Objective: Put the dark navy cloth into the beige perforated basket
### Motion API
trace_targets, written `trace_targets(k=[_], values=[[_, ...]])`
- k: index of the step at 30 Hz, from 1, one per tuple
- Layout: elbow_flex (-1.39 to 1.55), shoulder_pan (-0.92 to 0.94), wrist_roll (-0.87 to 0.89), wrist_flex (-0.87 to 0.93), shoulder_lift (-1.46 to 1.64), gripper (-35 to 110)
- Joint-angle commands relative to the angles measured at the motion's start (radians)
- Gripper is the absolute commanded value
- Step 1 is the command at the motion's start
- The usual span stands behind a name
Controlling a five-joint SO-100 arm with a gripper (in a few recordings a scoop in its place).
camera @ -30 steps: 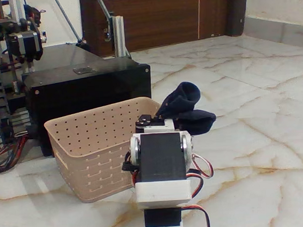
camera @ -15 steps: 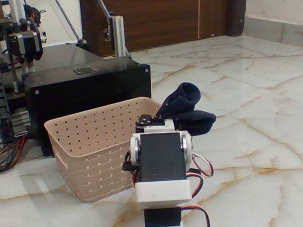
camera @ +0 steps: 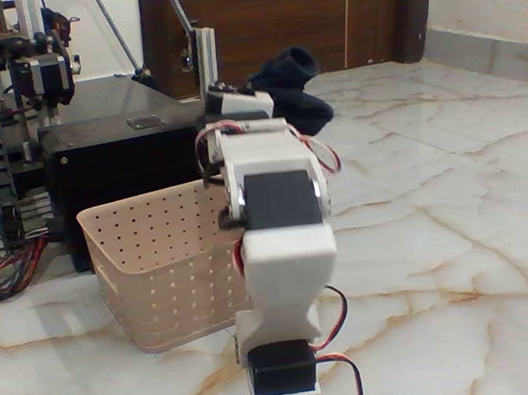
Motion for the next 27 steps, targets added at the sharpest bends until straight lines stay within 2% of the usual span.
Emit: trace_targets(k=[1, 3, 9, 13, 17, 23, 27], values=[[-0.173, -0.023, 0.035, 0.026, -0.077, 0], [-0.462, -0.054, 0.115, 0.193, -0.261, 0], [-0.807, -0.107, 0.39, 0.298, -0.52, 0], [-0.89, -0.12, 0.532, 0.333, -0.595, 0], [-0.963, -0.138, 0.721, 0.472, -0.66, 0], [-1.011, -0.158, 0.994, 0.58, -0.744, 0], [-1.055, -0.15, 1.054, 0.712, -0.808, 0]])
